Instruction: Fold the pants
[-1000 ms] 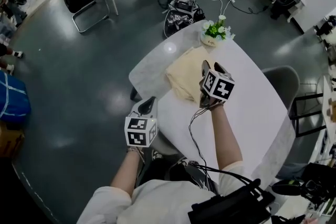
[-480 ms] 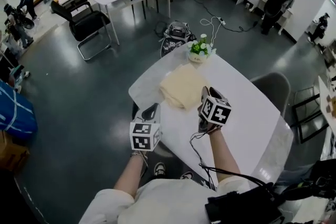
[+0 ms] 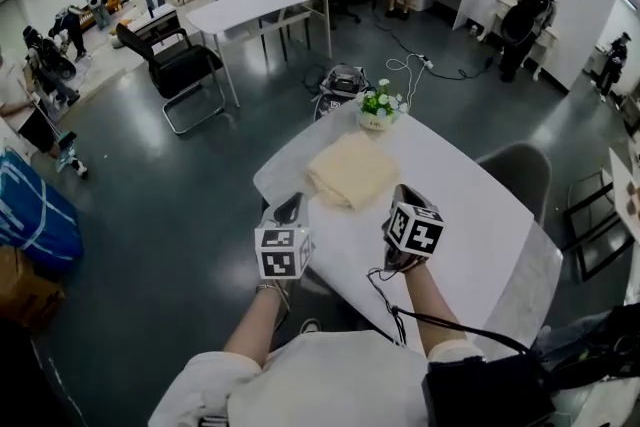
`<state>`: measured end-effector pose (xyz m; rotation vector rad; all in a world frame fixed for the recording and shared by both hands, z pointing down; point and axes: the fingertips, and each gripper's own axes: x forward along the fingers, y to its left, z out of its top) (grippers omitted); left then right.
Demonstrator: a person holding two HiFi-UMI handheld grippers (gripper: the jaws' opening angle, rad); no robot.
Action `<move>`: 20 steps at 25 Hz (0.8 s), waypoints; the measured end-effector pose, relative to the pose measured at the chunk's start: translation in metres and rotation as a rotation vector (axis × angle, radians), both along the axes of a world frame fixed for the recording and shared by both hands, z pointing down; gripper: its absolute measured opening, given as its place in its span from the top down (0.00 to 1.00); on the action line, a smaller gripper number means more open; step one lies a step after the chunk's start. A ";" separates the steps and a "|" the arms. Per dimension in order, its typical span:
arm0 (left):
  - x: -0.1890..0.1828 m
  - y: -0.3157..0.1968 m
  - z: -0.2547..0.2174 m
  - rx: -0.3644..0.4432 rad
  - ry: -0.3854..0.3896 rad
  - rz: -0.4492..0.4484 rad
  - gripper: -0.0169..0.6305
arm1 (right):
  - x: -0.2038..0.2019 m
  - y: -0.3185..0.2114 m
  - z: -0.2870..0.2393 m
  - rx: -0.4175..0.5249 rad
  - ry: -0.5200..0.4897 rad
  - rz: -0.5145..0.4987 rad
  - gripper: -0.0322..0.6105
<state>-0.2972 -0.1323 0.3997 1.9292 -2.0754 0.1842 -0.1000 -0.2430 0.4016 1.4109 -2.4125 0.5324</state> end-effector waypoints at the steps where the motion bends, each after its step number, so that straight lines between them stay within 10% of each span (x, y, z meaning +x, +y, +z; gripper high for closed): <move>1: 0.001 0.002 0.000 -0.002 -0.004 -0.005 0.95 | 0.003 0.002 0.000 0.000 -0.001 0.002 0.96; 20: 0.005 -0.004 0.008 -0.020 0.005 -0.044 0.95 | 0.003 0.008 -0.004 0.047 0.059 -0.047 0.96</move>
